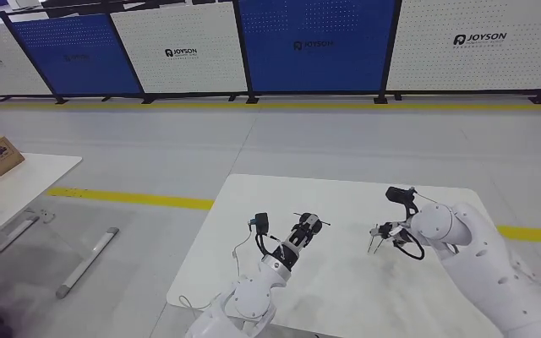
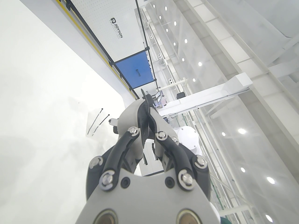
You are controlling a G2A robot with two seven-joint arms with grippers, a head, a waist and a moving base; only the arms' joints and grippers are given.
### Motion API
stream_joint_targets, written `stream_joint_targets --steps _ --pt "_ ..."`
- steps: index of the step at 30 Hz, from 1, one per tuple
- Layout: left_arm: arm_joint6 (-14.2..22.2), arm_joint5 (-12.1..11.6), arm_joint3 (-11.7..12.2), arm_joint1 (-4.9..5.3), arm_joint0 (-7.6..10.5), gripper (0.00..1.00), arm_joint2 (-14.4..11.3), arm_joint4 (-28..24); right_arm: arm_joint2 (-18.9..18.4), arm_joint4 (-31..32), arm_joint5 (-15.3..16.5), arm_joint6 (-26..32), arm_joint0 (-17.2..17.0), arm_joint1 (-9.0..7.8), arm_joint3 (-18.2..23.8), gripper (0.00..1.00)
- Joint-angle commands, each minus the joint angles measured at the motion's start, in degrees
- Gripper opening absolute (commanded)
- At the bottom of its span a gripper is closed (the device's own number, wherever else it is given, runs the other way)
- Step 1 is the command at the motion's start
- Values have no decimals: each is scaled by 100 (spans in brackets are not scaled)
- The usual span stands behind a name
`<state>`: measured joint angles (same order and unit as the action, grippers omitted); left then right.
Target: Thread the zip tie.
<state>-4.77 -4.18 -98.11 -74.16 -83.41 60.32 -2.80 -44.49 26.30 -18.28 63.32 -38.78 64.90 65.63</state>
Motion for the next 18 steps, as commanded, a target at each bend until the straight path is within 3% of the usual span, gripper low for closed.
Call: stream_joint_targets --steps 1,9,13,15,18 --pt "0 0 0 0 0 0 0 0 -5 39 -56 15 13 8 -17 44" --pt "0 0 0 0 0 0 0 0 45 281 -120 117 94 147 -369 45" --pt "0 0 0 0 0 0 0 0 57 300 -120 161 164 254 -540 42" --pt "0 0 0 0 0 0 0 0 64 338 -120 196 208 305 -636 35" --pt "0 0 0 0 0 0 0 0 85 498 -120 192 264 397 -832 36"
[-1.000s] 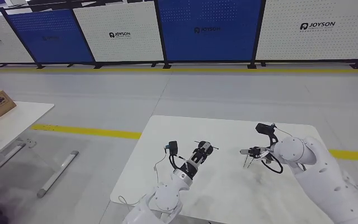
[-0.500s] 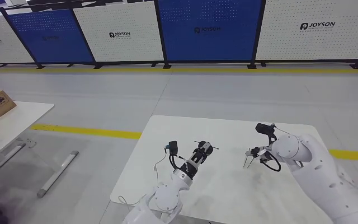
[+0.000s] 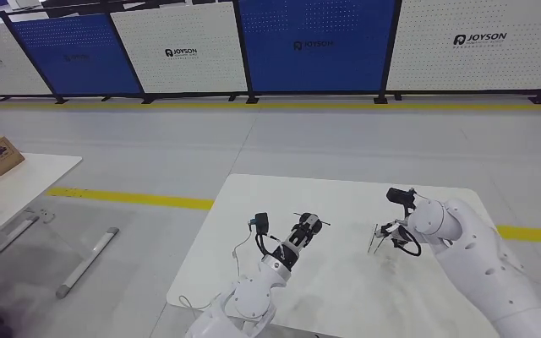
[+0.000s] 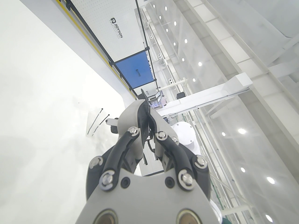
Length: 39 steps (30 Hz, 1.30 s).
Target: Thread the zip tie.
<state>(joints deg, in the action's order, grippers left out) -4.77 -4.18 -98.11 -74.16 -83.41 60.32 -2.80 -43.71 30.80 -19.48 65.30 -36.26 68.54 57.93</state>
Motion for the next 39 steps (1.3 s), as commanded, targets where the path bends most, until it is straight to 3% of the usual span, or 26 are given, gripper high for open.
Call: stream_joint_targets --steps 1,18,39 --pt "0 0 0 0 0 0 0 0 18 84 0 20 22 65 -105 35" --pt "0 0 0 0 0 0 0 0 -60 527 0 326 318 598 -1020 24" --pt "0 0 0 0 0 0 0 0 -10 986 0 419 745 1265 -2180 27"
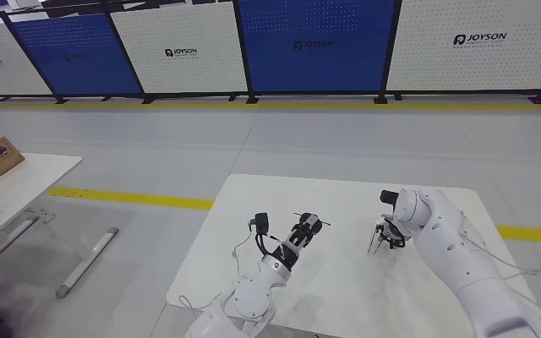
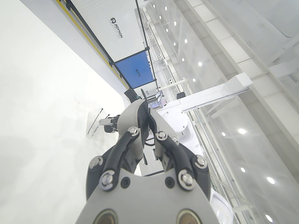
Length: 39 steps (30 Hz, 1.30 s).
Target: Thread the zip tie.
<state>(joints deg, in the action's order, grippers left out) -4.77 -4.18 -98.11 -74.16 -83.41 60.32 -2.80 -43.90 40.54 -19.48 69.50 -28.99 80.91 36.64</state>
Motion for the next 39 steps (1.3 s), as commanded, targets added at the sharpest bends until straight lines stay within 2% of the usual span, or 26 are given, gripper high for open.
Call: stream_joint_targets --steps 1,6,9,19,21,24,26,33,39 --pt "0 0 0 0 0 0 0 0 15 20 0 -4 37 58 -99 27" --pt "0 0 0 0 0 0 0 0 62 52 0 -4 140 216 -378 29" --pt "0 0 0 0 0 0 0 0 80 55 0 -30 194 296 -545 26" --pt "0 0 0 0 0 0 0 0 86 29 0 -109 326 462 -1013 23" --pt "0 0 0 0 0 0 0 0 89 20 3 -120 346 484 -1074 22" --pt "0 0 0 0 0 0 0 0 90 7 26 -135 387 518 -1174 15" --pt "0 0 0 0 0 0 0 0 82 -15 41 -142 420 539 -1254 0" --pt "0 0 0 0 0 0 0 0 59 -57 168 -208 471 589 -1461 0" --pt "0 0 0 0 0 0 0 0 -26 -64 355 -325 418 537 -1439 0"
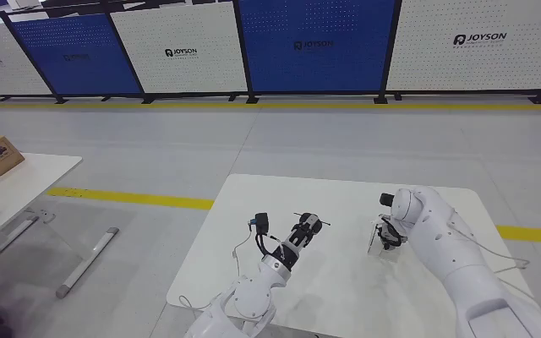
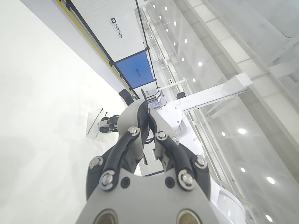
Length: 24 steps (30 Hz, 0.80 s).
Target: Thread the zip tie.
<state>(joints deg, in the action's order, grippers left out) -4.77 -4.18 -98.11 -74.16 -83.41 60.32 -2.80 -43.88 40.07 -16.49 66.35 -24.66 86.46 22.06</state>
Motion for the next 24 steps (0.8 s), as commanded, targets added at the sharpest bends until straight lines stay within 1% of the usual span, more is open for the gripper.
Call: stream_joint_targets --steps 1,7,10,13,17,21,24 --pt "0 0 0 0 0 0 0 0 -50 -20 107 -13 -29 -38 38 0" --pt "0 0 0 0 0 0 0 0 -233 -15 260 -67 -183 -202 336 0" --pt "0 0 0 0 0 0 0 0 -365 17 251 -85 -325 -320 635 0" --pt "0 0 0 0 0 0 0 0 -533 87 209 -42 -516 -469 1032 0" --pt "0 0 0 0 0 0 0 0 -819 217 140 103 -849 -696 1735 0" --pt "0 0 0 0 0 0 0 0 -1228 366 74 249 -1311 -953 2613 0" --pt "0 0 0 0 0 0 0 0 -1643 460 78 300 -1782 -1157 3415 0"
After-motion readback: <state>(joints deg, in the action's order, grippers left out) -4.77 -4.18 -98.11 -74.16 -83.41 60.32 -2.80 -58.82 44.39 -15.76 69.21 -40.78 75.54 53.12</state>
